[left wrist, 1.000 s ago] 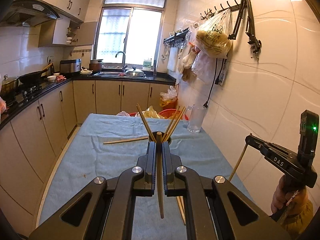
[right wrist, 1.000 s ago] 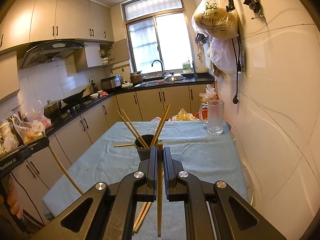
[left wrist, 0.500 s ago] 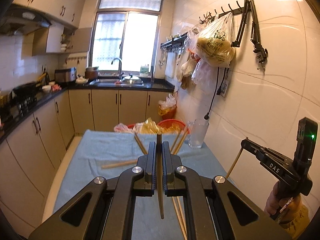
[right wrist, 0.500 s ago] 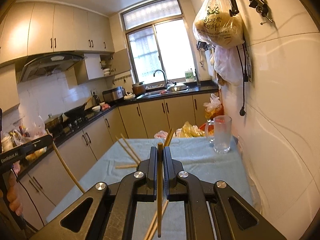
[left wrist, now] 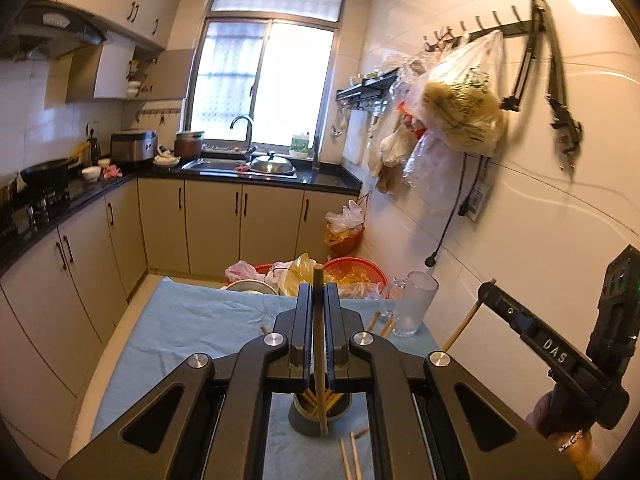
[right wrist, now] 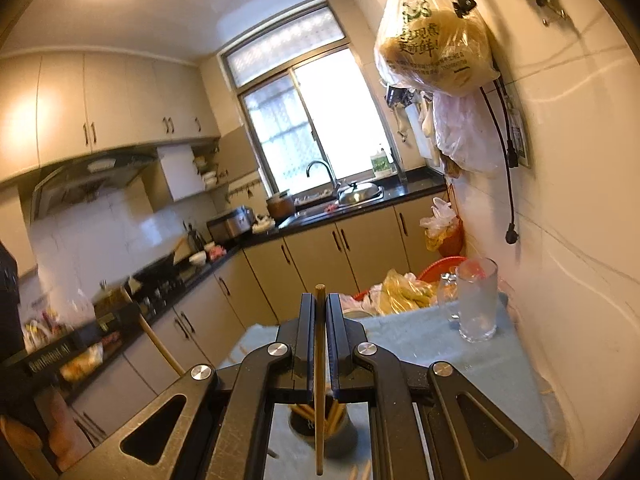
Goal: Organize utensils
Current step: 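Lower the chopstick into the holder and open the left gripper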
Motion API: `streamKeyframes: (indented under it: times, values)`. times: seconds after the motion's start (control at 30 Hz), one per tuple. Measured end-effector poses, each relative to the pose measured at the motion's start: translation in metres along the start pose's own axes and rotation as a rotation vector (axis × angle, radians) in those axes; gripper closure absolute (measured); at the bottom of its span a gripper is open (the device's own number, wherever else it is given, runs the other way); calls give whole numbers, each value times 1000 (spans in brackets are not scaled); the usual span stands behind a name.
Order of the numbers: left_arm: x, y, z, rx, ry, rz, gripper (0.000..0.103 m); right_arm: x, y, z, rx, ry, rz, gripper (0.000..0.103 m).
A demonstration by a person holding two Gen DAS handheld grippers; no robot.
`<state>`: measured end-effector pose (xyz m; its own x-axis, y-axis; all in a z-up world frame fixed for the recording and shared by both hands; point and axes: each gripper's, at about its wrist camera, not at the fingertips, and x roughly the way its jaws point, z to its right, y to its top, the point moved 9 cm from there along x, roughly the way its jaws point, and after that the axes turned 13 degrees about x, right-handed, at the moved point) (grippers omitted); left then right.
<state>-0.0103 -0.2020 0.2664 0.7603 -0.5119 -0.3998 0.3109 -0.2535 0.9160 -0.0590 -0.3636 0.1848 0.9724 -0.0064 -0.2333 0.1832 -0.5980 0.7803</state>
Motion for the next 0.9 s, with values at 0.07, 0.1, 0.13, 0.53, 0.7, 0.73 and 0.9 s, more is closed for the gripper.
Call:
streamKeyframes:
  times: [0.07, 0.1, 0.13, 0.53, 0.7, 0.73, 0.9]
  values:
    - [14, 0, -2, -16, -5, -9, 98, 12, 6, 3, 31, 11, 6, 97]
    - [21, 0, -3, -23, -6, -11, 98, 18, 8, 4, 41, 12, 12, 97]
    - [25, 1, -4, -27, -5, -10, 98, 24, 9, 6, 48, 11, 19, 97]
    - [88, -34, -9, -41, 2, -104, 98, 83, -28, 45, 52, -60, -80, 97]
    - [98, -50, -11, -41, 4, -149, 98, 94, -47, 54, 51, -71, -138, 96]
    - [98, -52, -11, -42, 5, -151, 98, 95, -51, 56, 51, -74, -147, 96]
    - [89, -55, -14, -54, 2, -145, 87, 93, -52, 60, 73, -77, -152, 86]
